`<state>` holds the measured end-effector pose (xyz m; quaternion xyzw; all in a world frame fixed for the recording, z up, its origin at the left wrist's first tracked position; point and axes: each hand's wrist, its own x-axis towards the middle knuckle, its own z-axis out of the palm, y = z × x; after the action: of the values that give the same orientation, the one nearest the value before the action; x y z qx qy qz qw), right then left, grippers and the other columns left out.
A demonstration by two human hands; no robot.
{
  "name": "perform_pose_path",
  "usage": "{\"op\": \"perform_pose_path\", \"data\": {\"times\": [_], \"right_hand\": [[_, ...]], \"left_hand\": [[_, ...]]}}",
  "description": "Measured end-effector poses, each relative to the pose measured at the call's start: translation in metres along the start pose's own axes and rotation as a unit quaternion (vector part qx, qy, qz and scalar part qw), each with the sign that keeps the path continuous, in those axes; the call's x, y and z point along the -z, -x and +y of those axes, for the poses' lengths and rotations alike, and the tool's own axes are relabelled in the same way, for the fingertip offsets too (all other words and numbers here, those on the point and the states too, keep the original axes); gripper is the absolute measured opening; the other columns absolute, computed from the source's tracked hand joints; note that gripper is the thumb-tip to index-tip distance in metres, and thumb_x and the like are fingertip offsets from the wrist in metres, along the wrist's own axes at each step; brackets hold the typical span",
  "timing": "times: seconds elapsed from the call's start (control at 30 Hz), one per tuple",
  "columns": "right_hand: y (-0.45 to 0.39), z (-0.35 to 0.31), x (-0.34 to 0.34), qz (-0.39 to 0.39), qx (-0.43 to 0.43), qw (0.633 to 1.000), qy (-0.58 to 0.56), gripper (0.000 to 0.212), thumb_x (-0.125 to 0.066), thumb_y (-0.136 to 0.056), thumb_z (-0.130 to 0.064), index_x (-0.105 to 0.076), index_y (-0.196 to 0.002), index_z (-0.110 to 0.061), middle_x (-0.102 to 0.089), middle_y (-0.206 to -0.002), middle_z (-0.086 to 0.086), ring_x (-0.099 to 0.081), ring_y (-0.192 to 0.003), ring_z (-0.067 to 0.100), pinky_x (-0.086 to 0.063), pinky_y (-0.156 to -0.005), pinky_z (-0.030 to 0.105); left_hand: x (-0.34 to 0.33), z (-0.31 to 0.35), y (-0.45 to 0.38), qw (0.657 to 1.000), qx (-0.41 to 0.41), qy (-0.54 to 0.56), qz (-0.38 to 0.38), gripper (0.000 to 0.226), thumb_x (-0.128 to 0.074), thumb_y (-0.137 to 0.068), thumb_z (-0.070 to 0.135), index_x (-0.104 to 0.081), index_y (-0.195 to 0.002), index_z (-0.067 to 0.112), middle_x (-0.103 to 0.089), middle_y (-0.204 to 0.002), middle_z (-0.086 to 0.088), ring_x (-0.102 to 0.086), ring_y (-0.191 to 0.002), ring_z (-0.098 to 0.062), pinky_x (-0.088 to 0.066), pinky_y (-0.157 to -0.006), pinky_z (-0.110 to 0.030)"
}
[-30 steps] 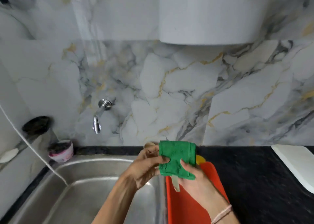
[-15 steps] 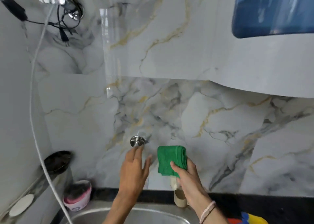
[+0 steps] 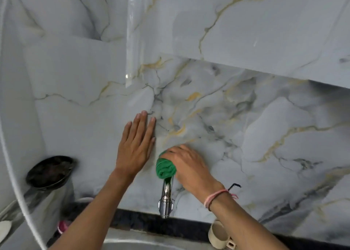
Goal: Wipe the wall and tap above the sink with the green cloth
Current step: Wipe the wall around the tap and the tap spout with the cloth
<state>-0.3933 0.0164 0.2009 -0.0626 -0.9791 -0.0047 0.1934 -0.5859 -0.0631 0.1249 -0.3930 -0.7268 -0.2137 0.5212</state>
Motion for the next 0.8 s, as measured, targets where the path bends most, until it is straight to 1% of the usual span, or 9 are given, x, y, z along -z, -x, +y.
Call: {"op": "perform_pose_path", "data": {"times": [0.27,0.37,0.47,0.5,0.53,0.63,0.67,0.7,0.8], "right_hand": [[0.035,0.014,-0.017,0.067,-0.176,0.970,-0.152,0.076,-0.056,-0.076,0.027,-0.064,-0.137,-0.017,-0.064,-0.141,0.002,-0.056,-0.129,0.015,-0.041,-0.113,0.020],[0.047,0.024,-0.027,0.073,-0.226,0.947,-0.217,0.079,-0.051,-0.074,0.029,-0.065,-0.135,-0.019,-0.066,-0.135,-0.001,-0.058,-0.124,0.010,-0.046,-0.106,0.012],[0.059,0.035,-0.037,0.061,-0.285,0.904,-0.313,0.071,-0.047,-0.076,0.026,-0.072,-0.117,-0.027,-0.075,-0.114,0.004,-0.069,-0.107,0.020,-0.060,-0.089,0.024],[0.067,0.039,-0.042,0.050,-0.330,0.866,-0.373,0.064,-0.051,-0.081,0.023,-0.071,-0.110,-0.031,-0.076,-0.107,0.004,-0.071,-0.102,0.024,-0.061,-0.083,0.029],[0.074,0.041,-0.049,0.039,-0.390,0.792,-0.469,0.055,-0.059,-0.085,0.018,-0.068,-0.110,-0.029,-0.076,-0.106,0.003,-0.074,-0.099,0.024,-0.062,-0.080,0.032],[0.083,0.031,-0.076,-0.010,-0.484,0.451,-0.750,0.051,-0.066,-0.081,0.015,-0.062,-0.127,-0.008,-0.078,-0.112,0.017,-0.080,-0.092,0.027,-0.065,-0.079,0.043],[0.077,0.024,-0.085,-0.022,-0.467,0.379,-0.799,0.053,-0.063,-0.079,0.017,-0.063,-0.129,-0.002,-0.078,-0.112,0.023,-0.079,-0.093,0.033,-0.064,-0.081,0.050],[0.067,0.015,-0.091,-0.036,-0.445,0.333,-0.831,0.052,-0.062,-0.077,0.017,-0.065,-0.127,0.002,-0.077,-0.112,0.026,-0.078,-0.095,0.038,-0.065,-0.081,0.053],[0.038,-0.009,-0.095,-0.072,-0.403,0.274,-0.870,0.032,-0.065,-0.077,0.007,-0.078,-0.107,0.008,-0.076,-0.112,0.031,-0.078,-0.093,0.045,-0.067,-0.067,0.048]], "left_hand": [[-0.037,-0.010,0.000,0.995,-0.028,-0.030,0.092,0.064,-0.031,-0.107,0.038,-0.025,-0.164,0.010,-0.025,-0.168,-0.018,-0.010,-0.163,-0.027,-0.009,-0.134,-0.043],[-0.041,-0.011,0.000,0.993,-0.029,-0.033,0.106,0.063,-0.029,-0.107,0.037,-0.027,-0.164,0.010,-0.021,-0.170,-0.017,-0.010,-0.163,-0.027,-0.008,-0.135,-0.042],[-0.040,-0.011,-0.001,0.992,-0.034,-0.027,0.117,0.063,-0.028,-0.107,0.037,-0.028,-0.164,0.010,-0.023,-0.168,-0.017,-0.010,-0.163,-0.027,-0.009,-0.135,-0.042],[-0.039,-0.010,-0.002,0.992,-0.036,-0.028,0.120,0.063,-0.028,-0.106,0.036,-0.028,-0.163,0.010,-0.025,-0.167,-0.018,-0.010,-0.163,-0.027,-0.009,-0.135,-0.042],[-0.039,-0.010,-0.003,0.991,-0.036,-0.030,0.123,0.063,-0.028,-0.106,0.036,-0.028,-0.163,0.010,-0.027,-0.166,-0.019,-0.010,-0.163,-0.027,-0.010,-0.134,-0.042],[-0.040,-0.009,-0.002,0.990,-0.037,-0.033,0.134,0.063,-0.027,-0.106,0.036,-0.030,-0.163,0.009,-0.031,-0.164,-0.020,-0.011,-0.163,-0.027,-0.011,-0.134,-0.042],[-0.041,-0.010,-0.002,0.989,-0.038,-0.034,0.136,0.063,-0.027,-0.106,0.036,-0.030,-0.162,0.009,-0.031,-0.164,-0.020,-0.011,-0.163,-0.028,-0.011,-0.134,-0.042],[-0.041,-0.010,-0.002,0.989,-0.039,-0.033,0.137,0.063,-0.027,-0.106,0.036,-0.030,-0.162,0.008,-0.031,-0.164,-0.021,-0.012,-0.163,-0.028,-0.011,-0.134,-0.043],[-0.041,-0.011,-0.001,0.988,-0.047,-0.035,0.145,0.063,-0.028,-0.106,0.035,-0.031,-0.162,0.008,-0.029,-0.165,-0.021,-0.014,-0.162,-0.029,-0.012,-0.134,-0.043]]}}
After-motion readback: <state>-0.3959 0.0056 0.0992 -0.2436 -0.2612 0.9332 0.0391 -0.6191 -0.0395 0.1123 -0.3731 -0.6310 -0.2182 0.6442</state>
